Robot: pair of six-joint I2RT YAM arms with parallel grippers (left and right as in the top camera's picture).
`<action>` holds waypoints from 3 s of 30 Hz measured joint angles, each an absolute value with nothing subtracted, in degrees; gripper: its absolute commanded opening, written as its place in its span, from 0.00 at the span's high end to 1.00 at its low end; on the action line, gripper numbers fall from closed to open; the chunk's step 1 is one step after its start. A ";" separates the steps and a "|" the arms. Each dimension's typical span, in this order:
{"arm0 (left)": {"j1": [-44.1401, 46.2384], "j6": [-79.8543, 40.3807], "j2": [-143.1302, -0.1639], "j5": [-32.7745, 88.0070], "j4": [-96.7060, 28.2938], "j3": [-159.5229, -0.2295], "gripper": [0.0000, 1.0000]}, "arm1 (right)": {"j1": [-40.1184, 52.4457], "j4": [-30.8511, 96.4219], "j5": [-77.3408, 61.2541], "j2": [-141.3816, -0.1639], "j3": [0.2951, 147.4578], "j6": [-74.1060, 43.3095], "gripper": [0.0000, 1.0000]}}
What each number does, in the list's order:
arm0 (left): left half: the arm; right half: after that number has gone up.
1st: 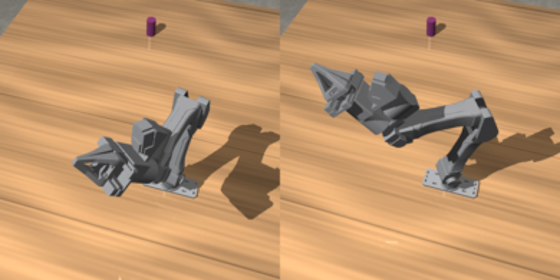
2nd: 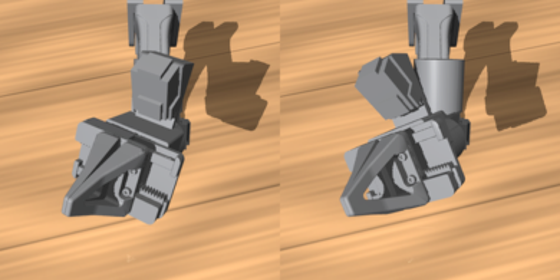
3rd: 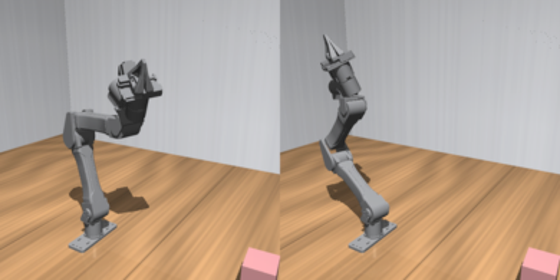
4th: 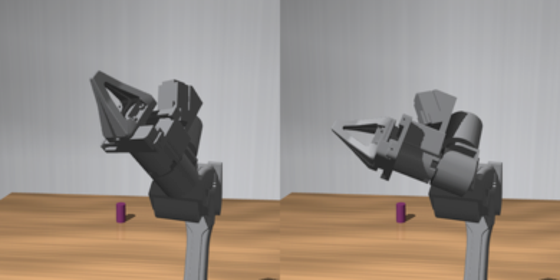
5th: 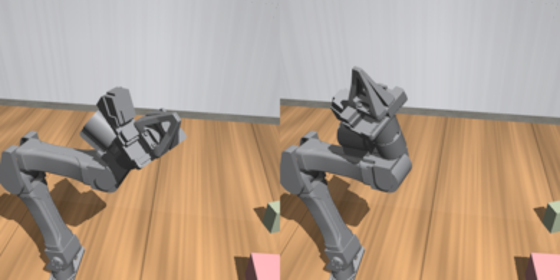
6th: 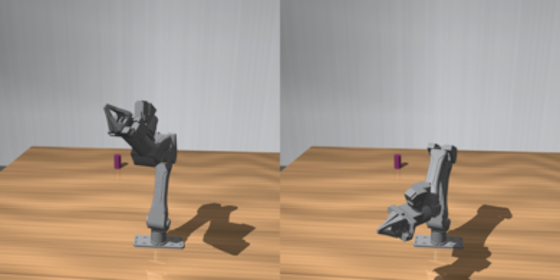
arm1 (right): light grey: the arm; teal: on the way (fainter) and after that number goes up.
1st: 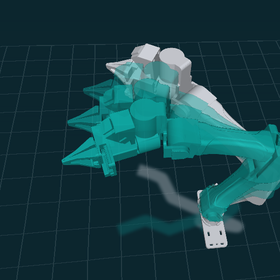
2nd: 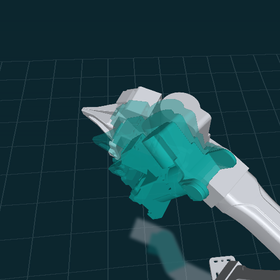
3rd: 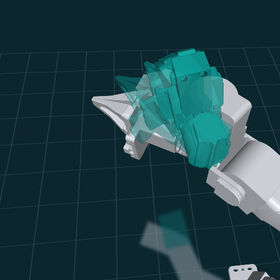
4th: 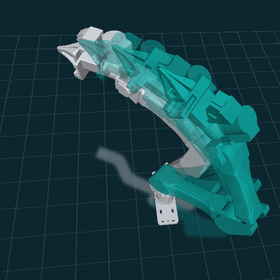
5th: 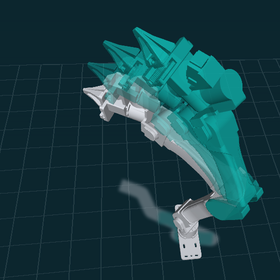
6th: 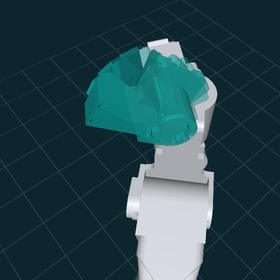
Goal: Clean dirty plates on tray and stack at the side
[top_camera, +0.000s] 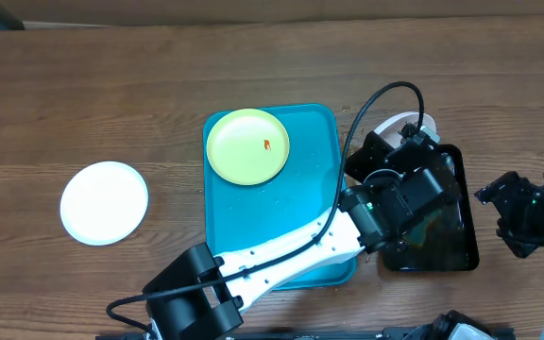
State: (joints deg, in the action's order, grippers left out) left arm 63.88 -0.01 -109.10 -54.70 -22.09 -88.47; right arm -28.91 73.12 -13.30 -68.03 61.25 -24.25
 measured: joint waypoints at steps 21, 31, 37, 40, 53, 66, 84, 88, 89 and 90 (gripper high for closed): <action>69.89 18.24 -109.10 -66.28 -9.39 -89.30 0.96 | -28.97 73.12 -13.28 -68.03 61.25 -23.92 0.16; 69.89 18.59 -109.10 -66.24 -9.23 -89.30 0.96 | -28.95 73.10 -13.28 -68.03 61.25 -23.92 0.16; 69.71 19.33 -109.12 -68.73 -7.70 -89.49 0.96 | -28.95 73.10 -13.28 -68.03 61.25 -23.92 0.16; 69.65 21.08 -109.14 -68.90 -7.99 -89.73 0.96 | -28.95 73.10 -13.28 -68.03 61.25 -23.94 0.16; 69.78 17.15 -109.43 -73.95 -10.28 -90.00 0.96 | -28.99 73.63 -13.26 -68.03 61.25 -23.20 0.16; 61.73 -14.37 -92.33 -61.63 -50.68 -90.35 0.96 | -29.06 73.41 -13.28 -68.03 61.25 -22.81 0.16; -13.26 -32.71 -77.30 -23.51 -74.32 -84.79 0.96 | -29.21 73.12 -13.23 -68.03 61.25 -22.65 0.16; -26.20 -27.79 -78.72 -12.69 -67.66 -76.01 0.96 | -29.23 73.12 -13.26 -68.03 61.25 -22.63 0.16; -28.58 -26.98 -79.13 -10.79 -65.91 -73.71 0.96 | -29.21 73.12 -13.26 -68.03 61.25 -22.65 0.16; -30.85 -26.37 -79.64 -9.13 -63.94 -71.24 0.96 | -29.21 73.12 -13.28 -68.03 61.25 -22.68 0.16</action>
State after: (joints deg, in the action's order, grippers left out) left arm -30.85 -26.37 -79.64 -9.13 -63.94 -71.24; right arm -29.21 73.12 -13.28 -68.03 61.25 -22.68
